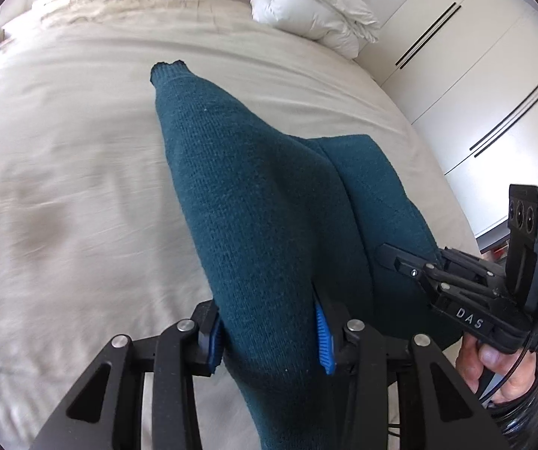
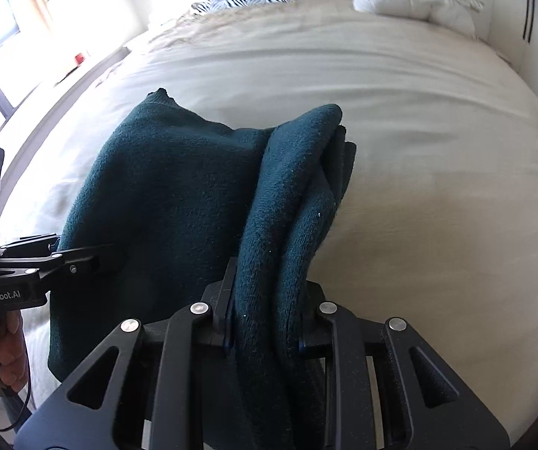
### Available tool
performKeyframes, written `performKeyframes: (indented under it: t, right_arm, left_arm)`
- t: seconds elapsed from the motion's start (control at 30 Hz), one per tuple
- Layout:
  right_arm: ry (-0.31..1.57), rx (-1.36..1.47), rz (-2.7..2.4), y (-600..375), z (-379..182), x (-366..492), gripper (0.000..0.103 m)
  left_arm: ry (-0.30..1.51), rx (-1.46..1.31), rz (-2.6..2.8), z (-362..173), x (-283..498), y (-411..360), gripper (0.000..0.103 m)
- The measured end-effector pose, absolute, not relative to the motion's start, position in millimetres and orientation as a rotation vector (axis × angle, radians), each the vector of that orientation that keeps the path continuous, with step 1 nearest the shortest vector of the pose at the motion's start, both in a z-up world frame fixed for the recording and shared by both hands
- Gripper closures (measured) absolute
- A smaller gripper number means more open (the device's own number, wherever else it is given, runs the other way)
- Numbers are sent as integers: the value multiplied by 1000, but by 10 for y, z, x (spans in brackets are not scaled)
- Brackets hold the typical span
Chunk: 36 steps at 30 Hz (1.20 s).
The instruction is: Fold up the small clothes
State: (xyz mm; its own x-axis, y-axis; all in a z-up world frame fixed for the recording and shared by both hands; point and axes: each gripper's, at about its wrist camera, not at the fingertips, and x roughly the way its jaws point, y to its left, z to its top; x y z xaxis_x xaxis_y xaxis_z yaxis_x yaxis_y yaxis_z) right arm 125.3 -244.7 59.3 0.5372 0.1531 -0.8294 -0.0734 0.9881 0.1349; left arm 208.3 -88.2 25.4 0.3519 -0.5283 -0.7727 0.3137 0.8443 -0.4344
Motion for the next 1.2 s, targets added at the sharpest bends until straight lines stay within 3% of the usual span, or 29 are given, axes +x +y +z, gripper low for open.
performKeyframes:
  t: [0.3,0.5,0.67,0.9,1.2]
  right_arm:
    - [971,97,268,-1388,667,597,82]
    - [992,208,336,-959,406,239,82]
    - [1022,237,320,-804,89,158,82]
    - [1009,336,320,-1006,25,43,82]
    - [898,301,330,-1017,413,65,82]
  left_arm:
    - [1073,-243,-486,271,1209,25,62]
    - [1106,-277,-444,26,782,464,61]
    - [1139,-301,-433,-284,727,608,60]
    - [1120,-281,-446,-283,735,599,60]
    - [1032,-234,-445,70,880,575,60]
